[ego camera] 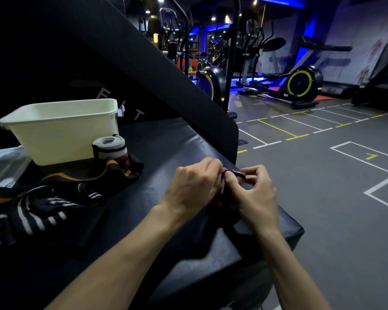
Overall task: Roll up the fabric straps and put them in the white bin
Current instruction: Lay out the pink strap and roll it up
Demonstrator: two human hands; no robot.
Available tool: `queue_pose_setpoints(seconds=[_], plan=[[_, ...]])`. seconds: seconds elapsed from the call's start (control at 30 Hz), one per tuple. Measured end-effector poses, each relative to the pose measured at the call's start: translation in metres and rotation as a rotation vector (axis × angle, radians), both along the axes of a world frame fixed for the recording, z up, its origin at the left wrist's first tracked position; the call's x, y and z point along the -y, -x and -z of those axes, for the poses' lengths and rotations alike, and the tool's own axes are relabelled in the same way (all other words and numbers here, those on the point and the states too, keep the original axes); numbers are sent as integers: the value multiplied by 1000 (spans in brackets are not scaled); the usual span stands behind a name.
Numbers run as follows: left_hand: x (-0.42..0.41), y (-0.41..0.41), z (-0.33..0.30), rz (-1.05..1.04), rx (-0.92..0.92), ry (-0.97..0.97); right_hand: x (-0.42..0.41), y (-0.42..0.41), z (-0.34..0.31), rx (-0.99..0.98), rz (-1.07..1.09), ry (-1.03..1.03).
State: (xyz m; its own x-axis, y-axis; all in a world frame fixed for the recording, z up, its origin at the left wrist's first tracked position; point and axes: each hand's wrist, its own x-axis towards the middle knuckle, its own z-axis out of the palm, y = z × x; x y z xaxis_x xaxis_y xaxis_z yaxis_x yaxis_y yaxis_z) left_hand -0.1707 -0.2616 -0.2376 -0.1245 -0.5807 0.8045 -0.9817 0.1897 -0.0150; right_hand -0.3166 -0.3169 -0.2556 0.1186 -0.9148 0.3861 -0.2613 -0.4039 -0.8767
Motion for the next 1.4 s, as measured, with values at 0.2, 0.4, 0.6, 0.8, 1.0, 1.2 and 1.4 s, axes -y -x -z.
queue_pose_setpoints(seconds=[0.2, 0.4, 0.6, 0.8, 1.0, 1.2, 1.4], plan=[[-5, -8, -4, 96, -301, -125, -3, 3, 4, 11, -32, 41], [-4, -15, -8, 241, -419, -250, -4, 13, 2, 16, -154, 47], [-3, -10, -10, 269, -430, -279, -3, 15, 3, -22, -130, 98], [-3, -13, -12, 294, -375, -331, -4, 15, 3, -89, -73, 141], [-2, -9, -8, 267, -418, -296, -4, 15, 2, -167, -63, 191], [-1, -9, -7, 256, -454, -331, -4, 18, -1, -180, -65, 201], [1, -14, -8, 302, -438, -389, -1, 14, 0, -77, -98, 82]])
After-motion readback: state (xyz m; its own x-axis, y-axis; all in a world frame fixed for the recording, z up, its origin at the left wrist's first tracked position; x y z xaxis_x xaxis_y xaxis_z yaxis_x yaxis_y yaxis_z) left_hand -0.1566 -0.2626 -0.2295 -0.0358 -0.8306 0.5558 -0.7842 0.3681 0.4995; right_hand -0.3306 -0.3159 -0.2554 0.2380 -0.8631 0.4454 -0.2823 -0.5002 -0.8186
